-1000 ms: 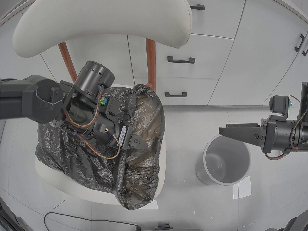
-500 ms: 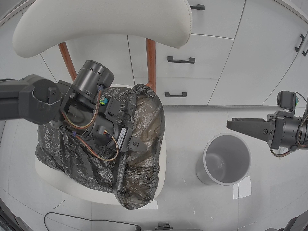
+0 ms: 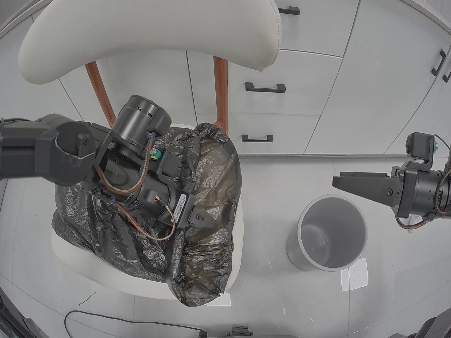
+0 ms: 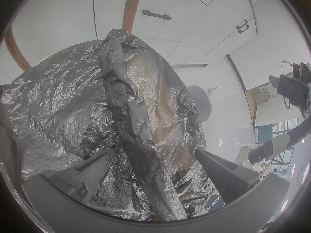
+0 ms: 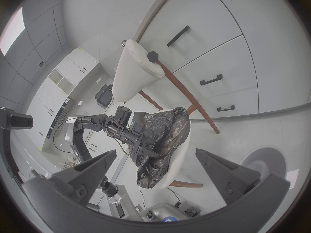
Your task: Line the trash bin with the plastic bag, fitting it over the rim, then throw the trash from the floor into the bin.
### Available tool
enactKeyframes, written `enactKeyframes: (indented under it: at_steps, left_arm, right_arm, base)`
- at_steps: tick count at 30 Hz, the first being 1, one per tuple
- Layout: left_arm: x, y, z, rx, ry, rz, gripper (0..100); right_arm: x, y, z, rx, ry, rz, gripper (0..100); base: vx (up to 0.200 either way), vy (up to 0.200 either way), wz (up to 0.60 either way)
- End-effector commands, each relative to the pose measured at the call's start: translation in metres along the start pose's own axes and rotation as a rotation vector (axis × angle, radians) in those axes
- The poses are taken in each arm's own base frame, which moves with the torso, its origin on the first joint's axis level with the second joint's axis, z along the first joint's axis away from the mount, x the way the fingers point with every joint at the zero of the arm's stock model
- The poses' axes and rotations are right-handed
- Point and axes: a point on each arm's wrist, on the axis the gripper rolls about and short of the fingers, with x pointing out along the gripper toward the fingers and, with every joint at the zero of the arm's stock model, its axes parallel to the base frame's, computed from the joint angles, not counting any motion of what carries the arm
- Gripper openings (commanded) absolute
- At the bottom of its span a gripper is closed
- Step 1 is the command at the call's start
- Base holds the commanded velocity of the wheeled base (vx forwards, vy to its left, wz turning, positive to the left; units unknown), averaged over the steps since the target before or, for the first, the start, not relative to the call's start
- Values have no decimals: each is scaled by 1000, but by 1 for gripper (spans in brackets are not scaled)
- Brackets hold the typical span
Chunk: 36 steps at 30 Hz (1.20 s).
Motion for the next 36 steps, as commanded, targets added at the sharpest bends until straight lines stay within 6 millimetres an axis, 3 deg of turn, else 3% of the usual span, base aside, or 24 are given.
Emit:
enactKeyframes:
  at_steps: [1, 4, 5, 22, 29, 36]
  left_arm:
    - [5, 2, 1, -4, 6, 3, 100]
    - [4, 4, 2, -8, 2, 7, 100]
    - [4, 4, 2, -8, 2, 7, 0]
    - [-12, 22, -1, -78, -25, 56, 0]
    - [-39, 37, -4, -384, -74, -93, 0]
    - [-44, 36, -5, -493, -63, -184, 0]
  right_arm:
    - [0, 0, 0, -1, -1, 1, 100]
    - [0, 0, 0, 0, -2, 1, 100]
    - [0, 0, 0, 0, -2, 1, 100]
    - [0, 1, 1, -3, -7, 0, 100]
    - [3, 0, 2, 1, 1, 8, 100]
    - [28, -7, -4, 28, 68, 10, 100]
  base:
    - [0, 0, 0]
    - [0, 0, 0]
    - [0, 0, 0]
    - [0, 0, 0]
    - [0, 0, 0]
    - [0, 0, 0]
